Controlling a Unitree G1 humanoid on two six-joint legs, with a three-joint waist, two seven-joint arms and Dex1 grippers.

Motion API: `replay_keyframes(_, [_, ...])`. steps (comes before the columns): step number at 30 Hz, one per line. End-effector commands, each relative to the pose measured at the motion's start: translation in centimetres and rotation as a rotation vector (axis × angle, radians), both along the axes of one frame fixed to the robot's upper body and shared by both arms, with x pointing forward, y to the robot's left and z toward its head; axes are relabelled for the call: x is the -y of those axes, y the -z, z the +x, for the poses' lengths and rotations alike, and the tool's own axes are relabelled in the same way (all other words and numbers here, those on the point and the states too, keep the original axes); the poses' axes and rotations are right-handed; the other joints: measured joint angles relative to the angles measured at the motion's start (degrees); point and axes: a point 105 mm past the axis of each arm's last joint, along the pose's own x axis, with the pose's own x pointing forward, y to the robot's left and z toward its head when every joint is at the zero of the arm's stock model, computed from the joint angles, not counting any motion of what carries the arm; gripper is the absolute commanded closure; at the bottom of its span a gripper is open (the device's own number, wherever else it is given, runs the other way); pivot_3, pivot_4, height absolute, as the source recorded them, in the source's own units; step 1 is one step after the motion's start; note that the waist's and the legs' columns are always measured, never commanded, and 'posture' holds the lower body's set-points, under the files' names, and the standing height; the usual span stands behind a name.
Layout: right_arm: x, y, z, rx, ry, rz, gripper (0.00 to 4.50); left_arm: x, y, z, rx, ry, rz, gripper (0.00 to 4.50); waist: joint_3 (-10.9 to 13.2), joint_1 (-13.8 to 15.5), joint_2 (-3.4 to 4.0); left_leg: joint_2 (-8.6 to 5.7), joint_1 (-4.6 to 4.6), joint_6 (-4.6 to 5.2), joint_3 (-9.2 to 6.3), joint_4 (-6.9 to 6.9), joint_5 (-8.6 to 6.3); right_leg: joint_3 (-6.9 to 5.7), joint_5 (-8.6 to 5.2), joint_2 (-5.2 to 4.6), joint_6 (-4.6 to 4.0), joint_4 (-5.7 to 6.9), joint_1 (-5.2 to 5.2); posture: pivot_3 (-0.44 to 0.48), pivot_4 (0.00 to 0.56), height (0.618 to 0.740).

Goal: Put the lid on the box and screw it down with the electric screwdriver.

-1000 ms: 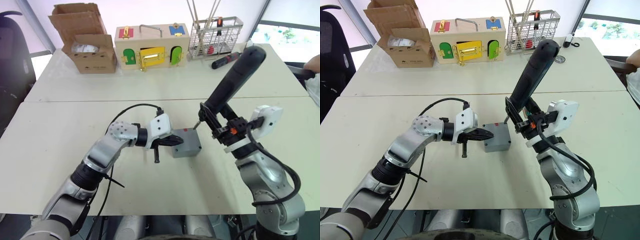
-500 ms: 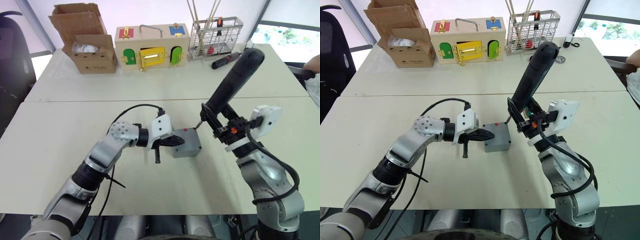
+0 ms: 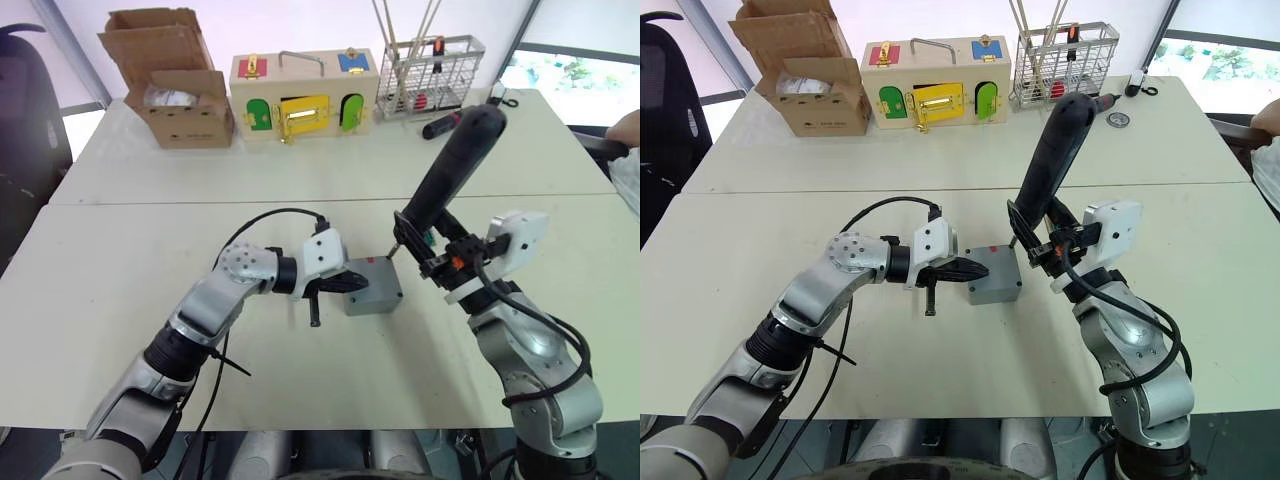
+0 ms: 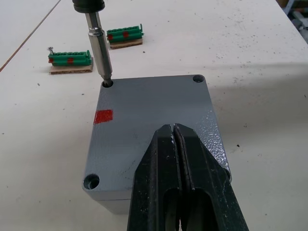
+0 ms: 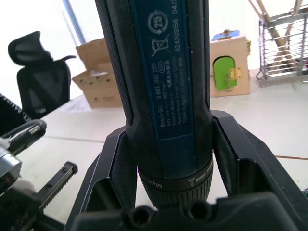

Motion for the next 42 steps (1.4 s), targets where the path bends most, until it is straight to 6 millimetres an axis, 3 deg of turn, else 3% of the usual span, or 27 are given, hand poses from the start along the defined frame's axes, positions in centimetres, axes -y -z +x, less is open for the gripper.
replay_keyframes(1, [0.1, 2.2, 0.9, -0.127, 0.012, -0.021, 2.64, 0.1, 0.2, -0.2, 0.009, 0.006, 0.016, 4.5, 0.0, 0.02, 0.0, 0.01, 0.24, 0.04, -0.01, -0.05, -0.02, -0.01, -0.01, 0.01, 0.0, -0.11, 0.29, 0.0, 0.15, 0.737])
replay_keyframes(8, [-0.1, 2.3, 1.0, -0.194, -0.038, -0.017, 2.64, 0.2, 1.0, -0.4, 0.023, 0.011, 0.045, 4.5, -0.07, 0.07, -0.09, 0.02, 0.49, 0.18, -0.09, -0.06, -0.11, 0.0, -0.02, 0.05, 0.01, -0.23, 0.63, 0.0, 0.15, 0.737])
replay_keyframes(14, [-0.4, 4.0, 0.7, -0.259, -0.055, -0.094, 2.64, 0.4, 1.2, -0.5, 0.006, 0.009, 0.04, 4.5, -0.22, 0.07, -0.25, 0.02, 0.65, 0.26, -0.12, -0.14, -0.16, -0.01, -0.02, 0.05, 0.01, -0.32, 0.79, 0.0, 0.15, 0.737])
replay_keyframes(17, [-0.5, 4.2, 0.6, -0.273, -0.065, -0.105, 2.64, 0.4, 1.1, -0.6, 0.008, 0.01, 0.039, 4.5, -0.37, 0.07, -0.4, 0.03, 1.15, 0.39, -0.15, -0.48, -0.23, -0.02, -0.04, 0.06, 0.03, -0.85, 1.39, 0.0, 0.15, 0.737])
replay_keyframes(27, [-0.7, 5.2, 0.8, -0.32, -0.041, -0.142, 2.64, 0.5, 1.2, -0.6, 0.008, 0.008, 0.039, 4.5, -0.78, 0.08, -0.89, 0.04, 1.26, 0.35, -0.28, -0.82, -0.22, -0.03, -0.04, 0.07, 0.03, -0.97, 1.39, 0.0, 0.15, 0.737])
replay_keyframes(42, [-1.2, 5.9, 0.8, -0.341, -0.015, -0.127, 2.64, 0.4, 1.2, -0.8, 0.002, 0.009, 0.044, 4.5, -1.0, 0.15, -0.95, 0.02, 1.27, 0.34, -0.55, -0.82, -0.22, -0.11, -0.04, 0.08, 0.02, -1.11, 1.34, 0.0, 0.15, 0.737])
